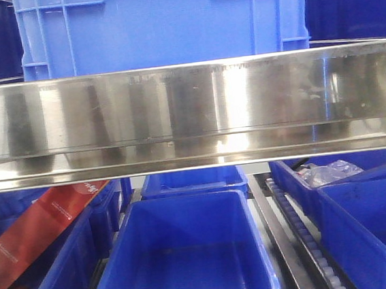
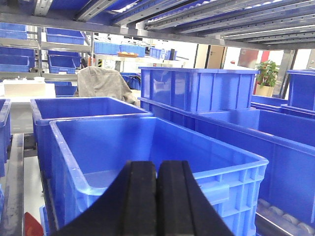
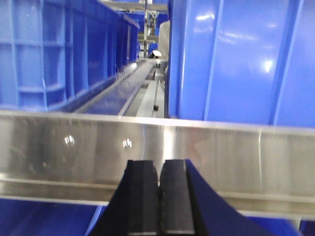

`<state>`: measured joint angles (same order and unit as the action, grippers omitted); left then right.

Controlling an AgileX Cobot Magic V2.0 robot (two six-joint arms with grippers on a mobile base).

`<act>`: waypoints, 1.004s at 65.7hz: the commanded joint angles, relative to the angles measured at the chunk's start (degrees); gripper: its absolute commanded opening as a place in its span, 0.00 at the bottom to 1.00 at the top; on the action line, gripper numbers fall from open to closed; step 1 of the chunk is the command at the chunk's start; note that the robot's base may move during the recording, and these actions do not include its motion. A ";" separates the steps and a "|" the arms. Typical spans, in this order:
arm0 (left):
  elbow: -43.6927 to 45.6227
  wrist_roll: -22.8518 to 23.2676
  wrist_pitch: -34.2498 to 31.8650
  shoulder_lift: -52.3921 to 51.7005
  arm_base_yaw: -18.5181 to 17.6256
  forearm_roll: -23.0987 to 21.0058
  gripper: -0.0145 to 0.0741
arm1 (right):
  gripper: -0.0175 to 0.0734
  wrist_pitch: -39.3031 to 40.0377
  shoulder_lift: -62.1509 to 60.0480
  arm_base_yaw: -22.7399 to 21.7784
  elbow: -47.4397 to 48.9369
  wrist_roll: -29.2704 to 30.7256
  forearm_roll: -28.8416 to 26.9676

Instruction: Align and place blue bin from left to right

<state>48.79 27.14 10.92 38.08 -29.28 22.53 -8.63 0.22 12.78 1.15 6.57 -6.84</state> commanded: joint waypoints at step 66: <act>0.07 -0.16 -1.22 -0.27 -0.44 0.22 0.04 | 0.11 4.27 -0.22 -0.32 -1.15 -5.65 5.29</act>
<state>48.79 27.12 10.81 38.08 -29.28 22.53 -5.50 0.22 12.75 0.05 1.02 -2.08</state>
